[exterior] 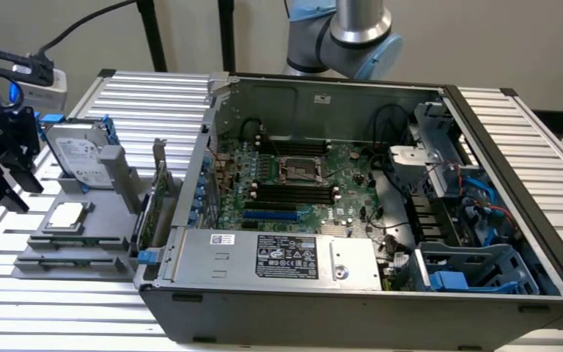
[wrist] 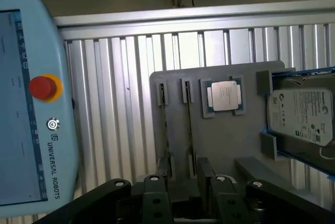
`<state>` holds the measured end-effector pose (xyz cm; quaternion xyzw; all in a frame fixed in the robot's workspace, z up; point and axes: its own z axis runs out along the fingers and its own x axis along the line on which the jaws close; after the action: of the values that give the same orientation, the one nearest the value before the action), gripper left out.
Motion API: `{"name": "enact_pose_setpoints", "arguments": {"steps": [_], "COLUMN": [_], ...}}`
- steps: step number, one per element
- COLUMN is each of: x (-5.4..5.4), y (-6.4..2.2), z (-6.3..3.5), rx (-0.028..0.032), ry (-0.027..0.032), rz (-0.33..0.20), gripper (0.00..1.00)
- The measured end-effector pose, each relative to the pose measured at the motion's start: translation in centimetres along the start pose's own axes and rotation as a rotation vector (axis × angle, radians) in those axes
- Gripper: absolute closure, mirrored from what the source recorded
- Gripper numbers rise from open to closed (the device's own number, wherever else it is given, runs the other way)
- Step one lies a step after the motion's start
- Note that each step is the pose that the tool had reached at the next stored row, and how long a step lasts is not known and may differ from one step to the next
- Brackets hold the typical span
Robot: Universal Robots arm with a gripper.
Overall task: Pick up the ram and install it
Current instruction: 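Pick up the ram and move it above insertion slot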
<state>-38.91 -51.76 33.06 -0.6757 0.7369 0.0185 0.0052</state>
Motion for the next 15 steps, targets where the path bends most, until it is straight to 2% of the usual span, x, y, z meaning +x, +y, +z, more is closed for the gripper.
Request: {"name": "enact_pose_setpoints", "arguments": {"steps": [7, 15], "x": [0.1, 0.5], "y": [-0.04, -0.11], "z": [1.27, 2.65], "rx": [-0.0004, -0.0013], "ry": [-0.0029, -0.011], "rz": [-0.005, -0.011], "gripper": [0.64, 0.64]}}
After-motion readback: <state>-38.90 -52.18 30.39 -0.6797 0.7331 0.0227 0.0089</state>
